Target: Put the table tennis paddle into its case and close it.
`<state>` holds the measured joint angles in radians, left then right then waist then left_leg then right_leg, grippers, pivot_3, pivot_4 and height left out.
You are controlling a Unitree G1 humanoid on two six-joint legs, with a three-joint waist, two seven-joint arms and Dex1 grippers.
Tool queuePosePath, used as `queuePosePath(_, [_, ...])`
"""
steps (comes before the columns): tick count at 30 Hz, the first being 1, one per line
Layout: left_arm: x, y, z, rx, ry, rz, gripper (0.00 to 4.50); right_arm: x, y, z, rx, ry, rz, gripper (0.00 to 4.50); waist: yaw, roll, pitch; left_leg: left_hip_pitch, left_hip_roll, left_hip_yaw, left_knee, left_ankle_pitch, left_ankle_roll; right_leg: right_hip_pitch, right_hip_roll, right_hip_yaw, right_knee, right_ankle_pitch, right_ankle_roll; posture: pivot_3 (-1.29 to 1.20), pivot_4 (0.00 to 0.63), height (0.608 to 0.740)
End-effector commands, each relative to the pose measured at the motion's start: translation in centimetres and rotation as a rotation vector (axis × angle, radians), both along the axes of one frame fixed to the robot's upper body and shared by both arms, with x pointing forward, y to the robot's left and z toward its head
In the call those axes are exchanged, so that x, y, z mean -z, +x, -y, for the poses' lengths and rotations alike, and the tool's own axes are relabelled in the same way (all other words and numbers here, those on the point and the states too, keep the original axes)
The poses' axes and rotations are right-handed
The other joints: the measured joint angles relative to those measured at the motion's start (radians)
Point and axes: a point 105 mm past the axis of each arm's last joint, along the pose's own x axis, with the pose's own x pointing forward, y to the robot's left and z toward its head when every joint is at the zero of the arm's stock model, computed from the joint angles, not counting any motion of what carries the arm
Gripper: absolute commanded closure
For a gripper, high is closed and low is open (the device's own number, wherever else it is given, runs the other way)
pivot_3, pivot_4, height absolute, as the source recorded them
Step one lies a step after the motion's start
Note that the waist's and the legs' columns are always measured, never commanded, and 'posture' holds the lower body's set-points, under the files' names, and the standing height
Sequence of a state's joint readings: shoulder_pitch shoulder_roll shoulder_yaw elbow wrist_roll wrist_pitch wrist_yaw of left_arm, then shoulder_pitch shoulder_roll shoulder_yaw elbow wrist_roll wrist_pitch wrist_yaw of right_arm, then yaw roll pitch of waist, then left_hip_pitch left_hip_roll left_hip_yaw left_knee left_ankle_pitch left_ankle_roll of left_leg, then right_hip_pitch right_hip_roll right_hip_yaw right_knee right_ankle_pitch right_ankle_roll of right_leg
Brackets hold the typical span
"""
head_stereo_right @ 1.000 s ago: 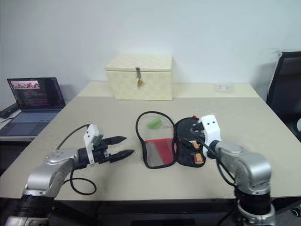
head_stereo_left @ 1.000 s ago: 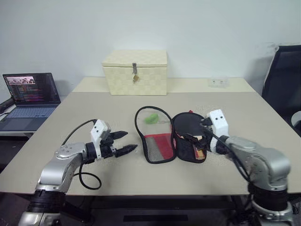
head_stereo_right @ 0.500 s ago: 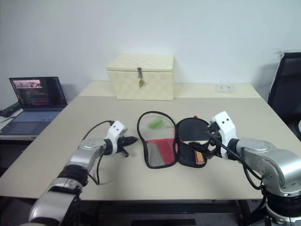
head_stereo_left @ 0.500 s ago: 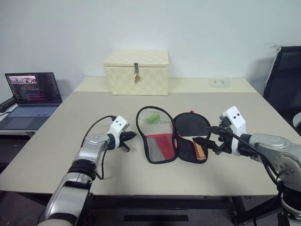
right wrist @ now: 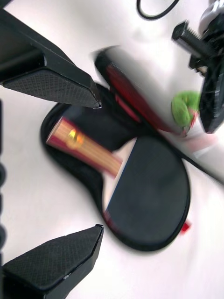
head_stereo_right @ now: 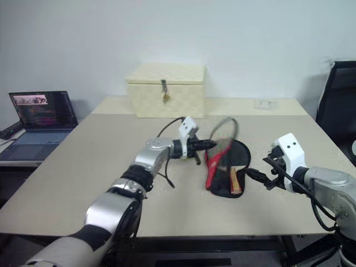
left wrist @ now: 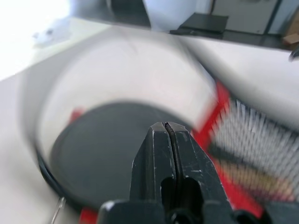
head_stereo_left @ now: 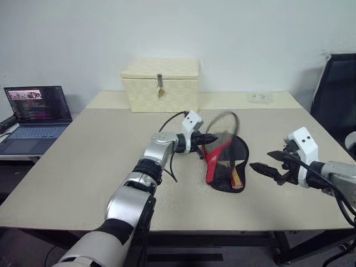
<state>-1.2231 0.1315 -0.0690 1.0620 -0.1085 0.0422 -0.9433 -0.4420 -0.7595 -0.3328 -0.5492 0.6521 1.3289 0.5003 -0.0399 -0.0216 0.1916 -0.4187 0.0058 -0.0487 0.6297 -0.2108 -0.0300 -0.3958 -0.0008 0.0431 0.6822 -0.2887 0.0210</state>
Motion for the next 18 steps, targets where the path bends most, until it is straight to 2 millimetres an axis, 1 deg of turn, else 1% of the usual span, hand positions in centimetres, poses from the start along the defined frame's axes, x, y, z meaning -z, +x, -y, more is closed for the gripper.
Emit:
queuePosePath(1, [-0.6, 0.4, -0.7, -0.033, -0.026, 0.026, 4.47, -1.3, 0.2, 0.6, 0.024, -0.005, 0.063, 0.10, -0.007, 0.000, 0.000, 0.000, 0.000, 0.000, 0.000, 0.000, 0.000, 0.000, 0.001, 0.000, 0.000, 0.000, 0.000, 0.00, 0.150, 0.740])
queuePosePath(2, [-0.5, 0.4, -0.8, -0.030, -0.027, 0.024, 4.47, -1.3, 0.3, 0.6, 0.025, -0.003, 0.063, 0.10, -0.008, 0.000, 0.000, 0.000, 0.001, 0.000, 0.000, 0.000, 0.000, 0.000, 0.002, 0.000, 0.000, 0.000, 0.000, 0.00, 0.150, 0.740])
queuePosePath(4, [0.3, 0.4, -2.5, -0.040, -0.019, 0.023, 4.47, -0.8, 1.2, 0.3, 0.043, 0.031, 0.054, 0.10, -0.010, 0.000, 0.000, 0.001, 0.002, -0.001, 0.000, 0.000, 0.000, 0.000, 0.003, 0.000, 0.000, 0.000, 0.000, 0.00, 0.150, 0.740])
queuePosePath(6, [0.5, 0.2, -3.8, -0.043, -0.026, 0.020, 4.47, -0.3, 2.1, 0.1, 0.060, 0.063, 0.040, 0.10, -0.017, 0.000, 0.000, 0.002, 0.002, 0.000, 0.000, 0.000, 0.000, 0.001, 0.003, 0.001, 0.001, 0.000, 0.000, 0.00, 0.150, 0.740])
queuePosePath(9, [0.5, -0.4, -6.7, -0.042, -0.065, 0.011, 4.47, 1.2, 4.0, -0.6, 0.102, 0.119, 0.009, 0.10, -0.020, 0.000, 0.000, 0.002, 0.004, 0.000, 0.000, 0.000, 0.000, 0.000, 0.003, 0.001, 0.002, 0.000, -0.001, 0.00, 0.150, 0.740])
queuePosePath(11, [0.6, -1.1, -8.2, -0.029, -0.068, 0.016, 4.49, 2.0, 5.1, -0.6, 0.138, 0.129, -0.005, 0.05, -0.016, 0.001, 0.000, 0.001, 0.006, 0.000, 0.000, 0.000, 0.000, 0.000, 0.002, 0.001, 0.002, 0.000, -0.001, 0.00, 0.150, 0.740])
queuePosePath(15, [0.8, -3.4, -11.2, -0.013, -0.076, 0.017, 4.49, 4.1, 7.5, -0.4, 0.222, 0.133, -0.041, 0.05, -0.010, 0.001, 0.000, 0.000, 0.005, -0.001, 0.000, 0.000, 0.000, 0.000, -0.001, 0.000, 0.001, 0.000, -0.001, 0.00, 0.150, 0.740])
queuePosePath(18, [0.7, -4.7, -12.3, -0.030, -0.078, 0.014, 4.49, 5.2, 8.8, 0.1, 0.273, 0.132, -0.060, 0.05, -0.002, 0.001, 0.000, 0.000, 0.005, -0.001, 0.000, 0.000, -0.001, 0.000, -0.002, 0.000, 0.001, 0.000, -0.001, 0.00, 0.150, 0.740])
